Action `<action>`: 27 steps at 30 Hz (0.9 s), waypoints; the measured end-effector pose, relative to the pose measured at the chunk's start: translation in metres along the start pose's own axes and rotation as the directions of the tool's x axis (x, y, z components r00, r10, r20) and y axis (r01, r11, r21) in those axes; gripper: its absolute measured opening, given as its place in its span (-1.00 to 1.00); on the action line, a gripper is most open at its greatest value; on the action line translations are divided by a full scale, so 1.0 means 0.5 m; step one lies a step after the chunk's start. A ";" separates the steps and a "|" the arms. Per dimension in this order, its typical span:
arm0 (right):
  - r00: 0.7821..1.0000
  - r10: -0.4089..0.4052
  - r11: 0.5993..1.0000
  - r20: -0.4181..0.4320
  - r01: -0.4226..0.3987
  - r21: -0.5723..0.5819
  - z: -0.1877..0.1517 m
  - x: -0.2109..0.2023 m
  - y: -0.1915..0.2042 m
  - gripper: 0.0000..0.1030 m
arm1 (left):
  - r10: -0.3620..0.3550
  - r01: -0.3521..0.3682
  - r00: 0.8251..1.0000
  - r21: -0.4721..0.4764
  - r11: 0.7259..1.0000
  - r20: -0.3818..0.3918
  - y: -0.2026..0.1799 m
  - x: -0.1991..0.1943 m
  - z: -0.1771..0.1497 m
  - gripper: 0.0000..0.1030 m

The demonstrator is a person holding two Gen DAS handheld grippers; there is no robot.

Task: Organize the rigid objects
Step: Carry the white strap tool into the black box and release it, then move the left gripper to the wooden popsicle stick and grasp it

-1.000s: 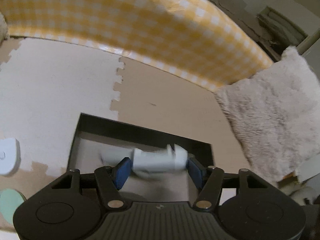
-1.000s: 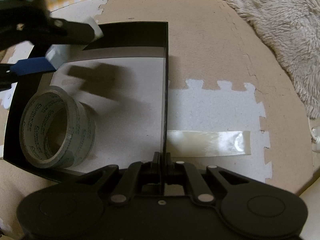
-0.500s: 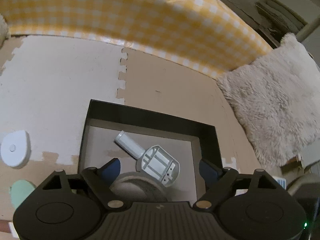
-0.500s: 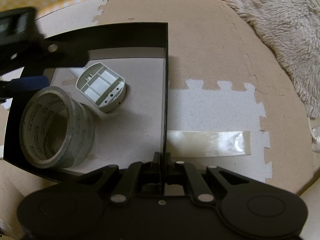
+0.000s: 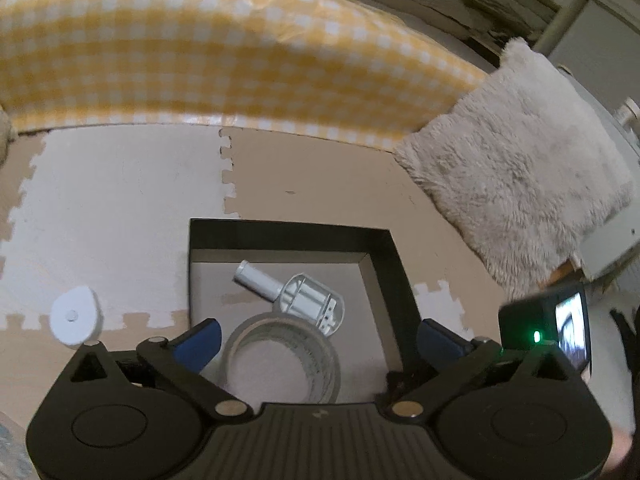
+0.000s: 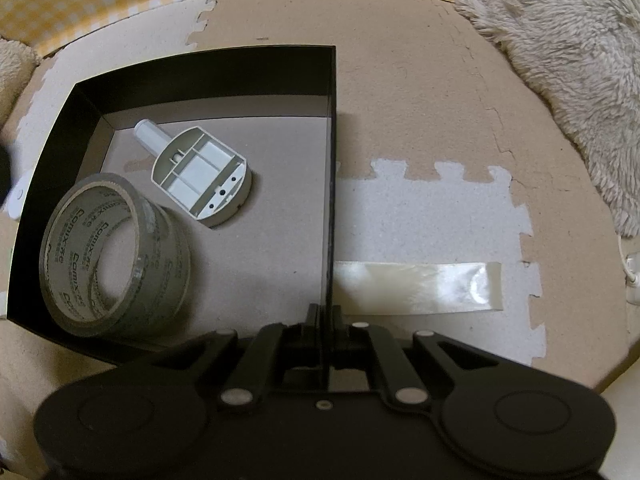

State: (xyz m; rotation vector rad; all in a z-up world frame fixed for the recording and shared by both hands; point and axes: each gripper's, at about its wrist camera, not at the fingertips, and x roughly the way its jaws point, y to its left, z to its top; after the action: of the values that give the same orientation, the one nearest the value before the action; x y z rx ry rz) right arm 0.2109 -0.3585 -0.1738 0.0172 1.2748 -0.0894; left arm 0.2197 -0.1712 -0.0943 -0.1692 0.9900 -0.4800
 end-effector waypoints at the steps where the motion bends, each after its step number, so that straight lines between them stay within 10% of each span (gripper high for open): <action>1: 1.000 0.000 1.000 0.000 0.000 -0.001 0.000 0.000 0.000 -0.92 | 0.002 -0.002 1.000 0.008 1.000 0.000 0.002 -0.007 -0.004 1.00; 27: 1.000 0.009 1.000 0.018 -0.008 -0.028 -0.008 -0.002 0.002 -0.91 | 0.156 -0.175 0.984 0.293 0.940 0.085 0.248 -0.141 -0.028 1.00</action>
State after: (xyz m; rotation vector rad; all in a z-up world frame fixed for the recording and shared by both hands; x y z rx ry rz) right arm 0.2068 -0.3572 -0.1740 -0.0027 1.2580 -0.0643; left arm 0.2146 -0.0279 -0.0919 0.1706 0.8521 -0.4615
